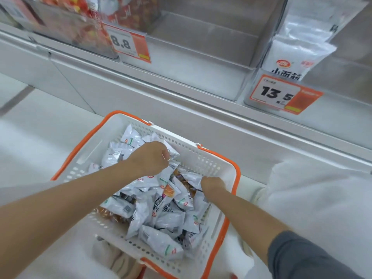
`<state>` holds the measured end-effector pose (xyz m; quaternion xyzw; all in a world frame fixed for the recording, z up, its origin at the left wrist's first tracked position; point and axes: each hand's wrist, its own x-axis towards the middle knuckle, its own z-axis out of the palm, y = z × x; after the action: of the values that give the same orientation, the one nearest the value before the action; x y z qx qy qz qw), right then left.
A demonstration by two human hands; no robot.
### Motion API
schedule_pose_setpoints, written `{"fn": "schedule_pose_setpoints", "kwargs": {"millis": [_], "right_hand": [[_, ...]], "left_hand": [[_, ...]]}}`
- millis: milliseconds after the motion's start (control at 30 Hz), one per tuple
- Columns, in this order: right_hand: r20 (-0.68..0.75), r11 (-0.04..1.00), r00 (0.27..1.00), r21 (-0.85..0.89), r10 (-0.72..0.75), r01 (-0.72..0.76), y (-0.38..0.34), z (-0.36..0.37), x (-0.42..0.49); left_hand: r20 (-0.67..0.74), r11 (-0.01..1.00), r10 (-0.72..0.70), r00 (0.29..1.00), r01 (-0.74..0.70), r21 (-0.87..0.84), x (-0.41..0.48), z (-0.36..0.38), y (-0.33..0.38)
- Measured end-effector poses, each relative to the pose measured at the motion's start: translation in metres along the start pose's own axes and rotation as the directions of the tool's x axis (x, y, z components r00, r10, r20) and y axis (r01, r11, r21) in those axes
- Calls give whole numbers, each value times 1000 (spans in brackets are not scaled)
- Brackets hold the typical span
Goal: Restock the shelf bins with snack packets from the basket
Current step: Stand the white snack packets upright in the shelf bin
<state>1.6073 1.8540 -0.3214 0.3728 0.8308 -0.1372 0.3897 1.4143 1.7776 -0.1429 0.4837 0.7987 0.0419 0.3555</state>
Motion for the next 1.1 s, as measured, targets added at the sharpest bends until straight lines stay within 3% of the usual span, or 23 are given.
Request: {"fn": "schedule_pose_setpoints", "kwargs": {"millis": [133, 233, 400, 500, 567, 633, 733, 800, 867, 933, 967, 1033, 1100], "right_hand": [[-92, 995, 996, 96, -21, 30, -6, -2, -2], [-166, 960, 986, 272, -17, 63, -8, -35, -25], [-144, 854, 987, 502, -77, 140, 17, -112, -93], [-172, 594, 981, 781, -92, 192, 49, -131, -153], [-180, 407, 979, 891, -96, 203, 67, -134, -182], [-219, 394, 972, 889, -80, 233, 74, -135, -196], [-305, 324, 950, 894, -63, 309, 69, -137, -195], [-343, 208, 939, 917, -21, 340, 65, -137, -193], [-373, 53, 924, 928, 86, 369, 63, -136, -190], [-339, -148, 921, 918, 193, 368, 60, -138, -188], [-311, -193, 924, 915, 222, 354, 58, -139, -186], [-315, -102, 905, 929, 287, 356, 49, -137, -180], [-445, 105, 803, 891, 396, 442, 40, -133, -173]], "left_hand": [[-1, 1000, 14, 1000, -14, 23, 2, 1, 3], [12, 999, 38, 999, -38, 36, 6, 1, 12], [-92, 996, 81, 992, -83, -18, 10, -5, 21], [-179, 984, 75, 981, -103, -149, 3, -14, 33], [-134, 935, 112, 985, -150, -322, -1, -20, 43], [-100, 845, 194, 976, -218, -489, -5, -24, 54], [-266, 783, 214, 940, -328, -528, -9, -33, 65], [-252, 791, 146, 957, -265, -551, -9, -35, 69], [-235, 834, 117, 965, -223, -504, -5, -32, 70], [-353, 822, 97, 931, -275, -499, 0, -26, 73], [-424, 798, 73, 903, -308, -518, 2, -21, 75], [-512, 757, 16, 859, -345, -555, 4, -14, 79], [-541, 736, -39, 840, -342, -584, 5, -7, 82]]}}
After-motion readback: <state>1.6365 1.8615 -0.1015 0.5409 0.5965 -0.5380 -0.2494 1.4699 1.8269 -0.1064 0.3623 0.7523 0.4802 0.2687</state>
